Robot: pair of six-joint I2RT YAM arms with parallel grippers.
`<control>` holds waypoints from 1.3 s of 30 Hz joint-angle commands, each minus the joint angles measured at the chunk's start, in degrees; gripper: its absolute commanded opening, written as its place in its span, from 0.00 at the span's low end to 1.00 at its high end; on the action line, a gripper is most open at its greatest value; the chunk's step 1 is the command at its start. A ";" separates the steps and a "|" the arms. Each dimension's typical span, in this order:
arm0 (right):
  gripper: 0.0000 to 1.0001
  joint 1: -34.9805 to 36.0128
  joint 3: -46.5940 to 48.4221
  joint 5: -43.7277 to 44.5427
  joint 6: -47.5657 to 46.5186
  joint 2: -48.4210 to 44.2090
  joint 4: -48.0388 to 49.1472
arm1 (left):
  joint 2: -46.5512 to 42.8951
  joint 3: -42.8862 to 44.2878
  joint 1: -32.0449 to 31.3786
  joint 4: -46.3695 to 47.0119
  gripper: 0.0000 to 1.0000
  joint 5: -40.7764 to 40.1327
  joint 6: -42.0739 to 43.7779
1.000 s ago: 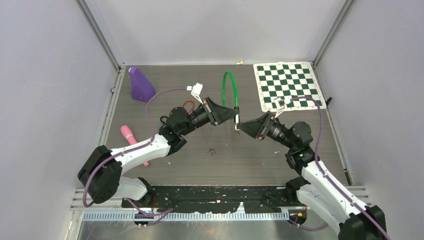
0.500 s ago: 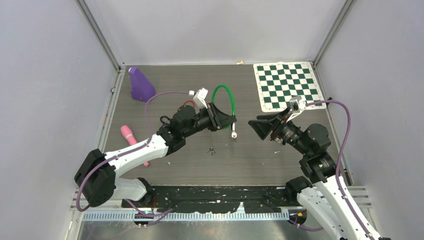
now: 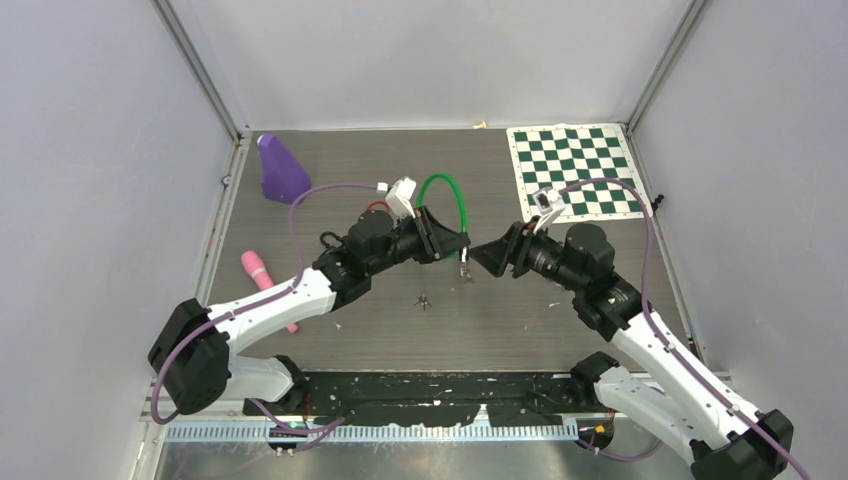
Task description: Unlock with the key
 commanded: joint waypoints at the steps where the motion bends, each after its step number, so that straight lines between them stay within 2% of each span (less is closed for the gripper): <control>1: 0.64 7.98 2.97 8.90 -4.60 -1.58 -0.29 | -2.72 4.67 -0.22 1.22 0.00 -2.32 0.27; 4: 0.64 13.06 2.32 18.50 -8.25 -2.59 -3.25 | -2.89 5.68 -0.22 -2.42 0.00 -3.55 -0.36; 6: 0.64 14.07 2.45 19.98 -8.98 -2.51 -3.53 | -3.12 5.87 -0.22 -3.76 0.00 -4.03 -0.74; 15: 0.62 14.86 6.71 19.42 -6.91 4.36 -1.17 | -3.45 5.80 -0.30 -4.27 0.00 -4.06 -1.19; 26: 0.49 14.94 7.40 17.94 -2.56 9.62 1.31 | -3.50 4.97 -0.72 -2.13 0.00 -3.81 -1.98; 34: 0.30 14.94 8.45 18.93 -0.44 11.86 0.99 | -4.64 3.38 -0.86 0.08 0.00 -4.02 -1.82; 37: 0.14 14.94 8.84 19.14 -0.27 12.36 0.20 | -5.55 2.69 -0.83 1.15 0.01 -3.98 -1.19; 39: 0.07 14.92 8.71 19.28 -0.06 12.01 0.09 | -6.38 2.01 -0.75 1.98 0.17 -3.91 0.76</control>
